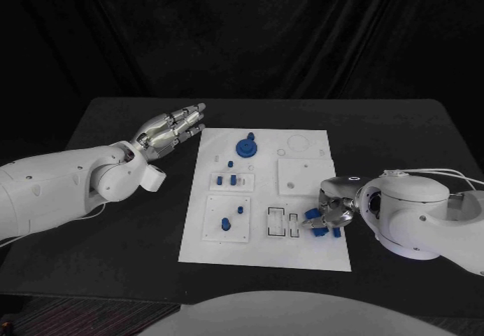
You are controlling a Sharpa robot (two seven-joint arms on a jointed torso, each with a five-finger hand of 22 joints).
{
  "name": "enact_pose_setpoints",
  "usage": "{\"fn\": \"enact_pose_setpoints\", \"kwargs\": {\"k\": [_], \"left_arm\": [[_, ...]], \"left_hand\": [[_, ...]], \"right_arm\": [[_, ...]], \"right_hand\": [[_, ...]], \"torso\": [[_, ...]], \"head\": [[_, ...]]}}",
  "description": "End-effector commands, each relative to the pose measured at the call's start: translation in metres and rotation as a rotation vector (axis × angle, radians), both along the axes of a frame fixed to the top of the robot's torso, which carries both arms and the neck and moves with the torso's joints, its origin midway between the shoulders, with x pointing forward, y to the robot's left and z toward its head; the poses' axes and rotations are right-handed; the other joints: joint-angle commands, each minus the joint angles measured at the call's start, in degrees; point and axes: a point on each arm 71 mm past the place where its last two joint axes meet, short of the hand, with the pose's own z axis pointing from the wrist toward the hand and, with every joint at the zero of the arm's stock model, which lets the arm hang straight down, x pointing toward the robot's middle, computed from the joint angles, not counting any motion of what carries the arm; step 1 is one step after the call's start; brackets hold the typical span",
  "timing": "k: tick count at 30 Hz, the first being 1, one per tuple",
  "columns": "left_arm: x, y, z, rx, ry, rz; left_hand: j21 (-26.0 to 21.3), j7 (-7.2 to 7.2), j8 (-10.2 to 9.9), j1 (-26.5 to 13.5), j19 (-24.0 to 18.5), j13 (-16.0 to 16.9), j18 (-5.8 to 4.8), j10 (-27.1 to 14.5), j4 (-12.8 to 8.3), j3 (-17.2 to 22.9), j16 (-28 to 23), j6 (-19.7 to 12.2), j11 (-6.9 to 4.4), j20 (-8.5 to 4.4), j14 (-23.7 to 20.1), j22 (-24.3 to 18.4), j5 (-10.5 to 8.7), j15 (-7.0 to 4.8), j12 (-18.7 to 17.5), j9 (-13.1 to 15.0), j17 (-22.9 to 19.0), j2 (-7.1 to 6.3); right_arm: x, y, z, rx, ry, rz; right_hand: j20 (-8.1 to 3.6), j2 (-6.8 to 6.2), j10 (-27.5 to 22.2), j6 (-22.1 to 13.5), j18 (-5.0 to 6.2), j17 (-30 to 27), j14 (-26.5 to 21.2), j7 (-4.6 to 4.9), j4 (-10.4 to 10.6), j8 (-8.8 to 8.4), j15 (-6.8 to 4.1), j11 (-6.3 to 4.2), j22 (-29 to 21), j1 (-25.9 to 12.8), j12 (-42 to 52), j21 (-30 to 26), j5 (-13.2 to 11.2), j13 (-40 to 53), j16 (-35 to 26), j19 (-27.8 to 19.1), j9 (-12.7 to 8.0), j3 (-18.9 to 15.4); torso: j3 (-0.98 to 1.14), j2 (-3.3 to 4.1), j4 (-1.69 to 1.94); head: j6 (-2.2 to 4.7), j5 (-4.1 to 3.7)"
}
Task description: Assemble the parts on the task board
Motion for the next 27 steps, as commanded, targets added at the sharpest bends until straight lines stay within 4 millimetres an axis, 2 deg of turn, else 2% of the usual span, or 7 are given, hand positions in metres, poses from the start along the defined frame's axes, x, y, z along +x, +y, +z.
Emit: {"fn": "enact_pose_setpoints", "kwargs": {"k": [1,3,7,10,16,18,27], "left_arm": [[-0.001,-0.002,0.000,-0.017,0.000,-0.019],[-0.001,-0.002,0.000,-0.017,0.001,-0.019],[-0.001,-0.002,0.000,-0.017,0.003,-0.021],[-0.001,-0.002,0.000,-0.018,0.004,-0.025],[-0.002,-0.002,0.000,-0.020,0.008,-0.031],[-0.002,-0.002,-0.001,-0.020,0.010,-0.032],[-0.002,-0.003,-0.001,-0.020,0.013,-0.035]], "left_hand": [[-0.19,0.38,0.28,0.50,0.14,-0.06,0.48,0.02,-0.46,-0.10,-0.21,0.10,0.61,0.43,0.08,-0.05,0.43,0.36,-0.20,0.10,-0.10,-0.01],[-0.19,0.40,0.30,0.55,0.14,-0.06,0.49,0.02,-0.52,-0.08,-0.21,0.12,0.63,0.45,0.08,-0.05,0.53,0.38,-0.20,0.10,-0.10,0.00],[-0.19,0.44,0.31,0.68,0.14,-0.06,0.48,0.02,-0.71,0.00,-0.21,0.11,0.67,0.53,0.08,-0.05,0.85,0.46,-0.20,0.09,-0.10,0.05],[-0.19,0.45,0.33,0.72,0.14,-0.06,0.48,0.02,-0.78,0.02,-0.21,0.12,0.69,0.55,0.08,-0.05,0.97,0.49,-0.20,0.10,-0.10,0.05],[-0.19,0.45,0.35,0.74,0.14,-0.06,0.48,0.02,-0.81,0.02,-0.21,0.17,0.70,0.57,0.08,-0.05,1.03,0.52,-0.20,0.10,-0.10,0.04],[-0.19,0.46,0.37,0.79,0.14,-0.06,0.48,0.02,-0.90,0.04,-0.21,0.19,0.72,0.63,0.08,-0.05,1.15,0.57,-0.20,0.11,-0.10,0.04],[-0.19,0.66,0.47,1.13,0.14,-0.06,0.49,0.02,-1.41,0.31,-0.21,0.30,0.93,0.83,0.08,-0.05,1.86,0.75,-0.20,0.12,-0.10,0.31]], "right_arm": [[0.000,-0.003,-0.003,-0.055,0.004,-0.020],[-0.001,-0.002,-0.004,-0.038,0.015,-0.030],[-0.001,-0.002,-0.005,-0.011,0.030,-0.045],[-0.002,-0.001,-0.005,0.025,0.050,-0.067],[-0.005,0.001,-0.008,0.164,0.144,-0.143],[-0.006,0.002,-0.008,0.226,0.174,-0.174],[-0.013,0.002,0.001,0.462,0.322,-0.352]], "right_hand": [[-0.51,0.41,5.95,-0.54,-0.09,15.09,5.95,-0.13,-0.95,0.45,-0.44,-0.55,14.59,2.66,0.15,-0.44,4.24,15.10,0.15,5.30,0.96,0.67],[-0.63,0.70,5.95,-1.16,0.07,15.09,5.95,-0.30,-2.71,0.67,-0.56,-0.73,14.37,5.57,0.15,-1.01,10.60,15.10,0.15,4.94,1.84,1.52],[-0.69,0.93,5.95,-2.42,0.18,15.09,5.95,-0.34,-4.45,0.79,-0.56,-0.83,14.23,7.51,0.15,-1.39,17.15,15.10,0.15,4.72,2.86,2.49],[-0.49,1.22,5.95,-3.71,0.39,15.09,5.95,-0.21,-5.07,0.69,-0.22,-0.85,13.94,8.10,0.15,-2.17,19.01,15.10,0.15,4.25,3.29,3.05],[-0.21,2.25,5.95,-5.23,0.50,15.09,5.95,-0.21,-7.50,1.98,-0.01,-0.82,13.80,10.52,0.15,-2.59,24.35,15.10,0.15,4.05,4.97,5.47],[-0.23,2.53,5.95,-5.67,0.52,15.09,5.95,-0.29,-8.84,2.90,-0.09,-0.90,13.78,11.39,0.15,-2.69,28.60,15.10,0.15,4.01,5.93,7.05],[-0.31,2.46,5.95,-6.52,0.54,14.91,5.91,-0.35,-10.62,5.43,-0.14,-1.06,13.77,9.39,0.15,-2.79,35.75,15.10,0.08,4.00,8.35,10.58]], "torso": [[-0.01,-0.02,-0.03],[-0.02,-0.02,0.01],[0.01,-0.03,-0.01],[0.04,-0.04,-0.10],[0.05,-0.06,-0.08],[0.06,-0.06,-0.13],[0.01,-0.05,-0.08]], "head": [[-0.01,-0.01],[-0.01,-0.07],[-0.01,-0.11],[-0.01,-0.09],[-0.01,-0.22],[-0.01,-0.09],[-0.01,0.19]]}}
